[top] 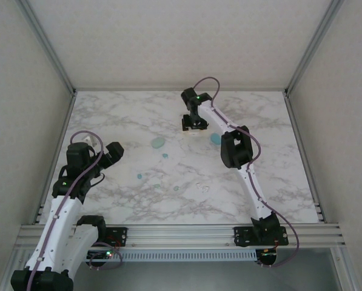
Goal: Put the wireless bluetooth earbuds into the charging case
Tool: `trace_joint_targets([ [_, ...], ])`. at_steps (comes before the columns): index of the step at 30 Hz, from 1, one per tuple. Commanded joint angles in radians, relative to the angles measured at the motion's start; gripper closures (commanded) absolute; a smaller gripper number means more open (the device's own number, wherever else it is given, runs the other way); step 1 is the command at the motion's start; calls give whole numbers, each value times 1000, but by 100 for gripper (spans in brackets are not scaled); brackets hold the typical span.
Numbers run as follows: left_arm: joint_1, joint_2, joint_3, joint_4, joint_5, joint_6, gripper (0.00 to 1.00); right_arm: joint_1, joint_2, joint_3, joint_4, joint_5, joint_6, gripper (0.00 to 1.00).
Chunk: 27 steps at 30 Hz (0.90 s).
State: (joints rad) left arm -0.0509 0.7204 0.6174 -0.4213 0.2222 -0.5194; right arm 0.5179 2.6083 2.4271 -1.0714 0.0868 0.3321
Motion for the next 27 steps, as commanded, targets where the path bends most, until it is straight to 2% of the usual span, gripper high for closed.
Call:
trace_joint_targets([
  [1,-5,-3,28,-23,-22,18,0,17,-14,-20,-54,18,14,43],
  [7,-5,0,30,-33,-20,-7,0,66,-219,-289,42,20,74,44],
  [12,-3,-9,24,-53,-15,-27,0,115,-425,-618,149,38,192,44],
  [18,-5,-33,18,-76,-32,-24,0,150,-588,-929,286,18,356,44],
  [27,-4,-1,24,-52,-22,-33,0,158,-656,-1115,398,24,493,42],
])
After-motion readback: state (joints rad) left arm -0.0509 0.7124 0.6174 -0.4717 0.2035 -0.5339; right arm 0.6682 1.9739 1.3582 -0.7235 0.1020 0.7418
